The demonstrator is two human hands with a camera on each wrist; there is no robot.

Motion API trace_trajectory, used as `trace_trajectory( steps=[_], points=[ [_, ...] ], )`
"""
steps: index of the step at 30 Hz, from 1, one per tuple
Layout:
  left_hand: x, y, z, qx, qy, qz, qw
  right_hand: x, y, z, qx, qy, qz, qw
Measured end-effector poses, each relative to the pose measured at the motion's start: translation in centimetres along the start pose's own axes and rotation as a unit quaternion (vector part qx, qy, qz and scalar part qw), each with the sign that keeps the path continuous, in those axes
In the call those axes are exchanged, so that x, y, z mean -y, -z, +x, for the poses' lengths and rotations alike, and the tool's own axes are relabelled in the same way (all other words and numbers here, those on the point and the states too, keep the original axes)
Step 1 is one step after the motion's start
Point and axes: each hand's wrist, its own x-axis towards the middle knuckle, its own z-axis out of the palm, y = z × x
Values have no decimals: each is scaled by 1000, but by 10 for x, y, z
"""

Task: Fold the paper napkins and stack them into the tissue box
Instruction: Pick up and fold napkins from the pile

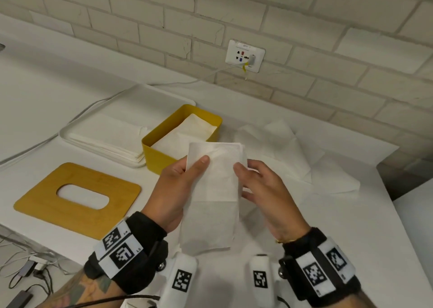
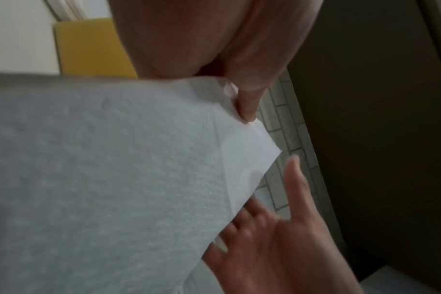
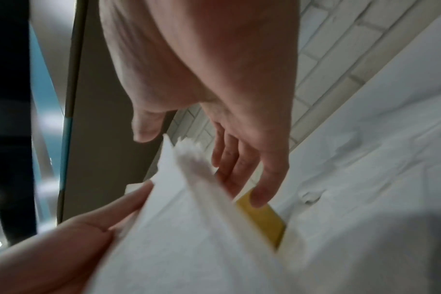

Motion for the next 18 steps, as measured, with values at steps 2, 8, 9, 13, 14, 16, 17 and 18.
trace_trajectory(
  steps=[2,8,9,13,14,16,17,18],
  points=[
    [3,-8,-1,2,-8,1,1000,3,-17,4,-33,10,20,999],
    [7,-8,-3,-53,-24,-13,998,-20,-27,3,-151,33,63,986],
    [6,-7,-2,-60,-22,-18,998,-22,-27,-1,-130,35,74,988],
    [0,-6,0,-65,-36,-26,997,-26,-32,-16,-4,44,27,999],
    [-2,-6,0,-60,-43,-16,997,-27,-32,-16,-7,52,18,998],
    [-3,-8,0,-49,-57,14,997,-29,-31,-12,-30,56,12,998],
    [-1,-8,0,-44,-63,37,996,-29,-31,-10,-43,52,16,998],
    [2,-9,0,-42,-65,63,995,-28,-32,-8,-55,48,28,997]
  ],
)
